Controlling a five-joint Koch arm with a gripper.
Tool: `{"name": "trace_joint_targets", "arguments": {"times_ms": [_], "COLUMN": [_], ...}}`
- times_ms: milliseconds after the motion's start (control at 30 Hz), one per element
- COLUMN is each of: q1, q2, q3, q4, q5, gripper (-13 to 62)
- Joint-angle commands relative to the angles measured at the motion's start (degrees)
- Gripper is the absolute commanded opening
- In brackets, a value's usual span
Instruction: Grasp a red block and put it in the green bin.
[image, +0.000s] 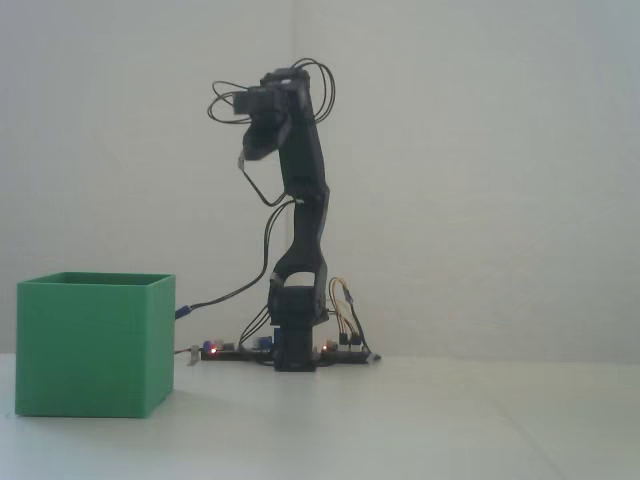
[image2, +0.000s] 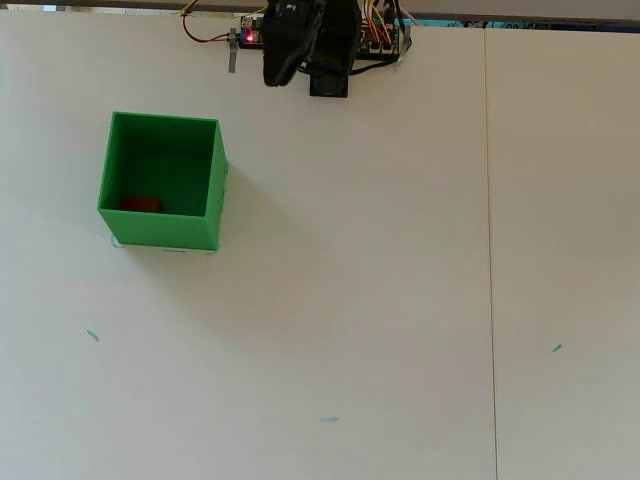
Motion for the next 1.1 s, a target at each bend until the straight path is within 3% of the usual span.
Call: {"name": "trace_joint_targets", "arguments": {"times_ms": [0, 333, 500, 1067], "q1": [-2.5, -5.6, -5.0, -6.9], "q2": [3.7, 13.1, 18.7, 19.9], "q3": [1.1, 12.6, 27.2, 57.0], "q4": [-3.3, -3.4, -13.4, -29.8], "q5": [-0.1, 2.6, 2.7, 11.5], "gripper": [33.6, 34.5, 34.5, 35.3]}}
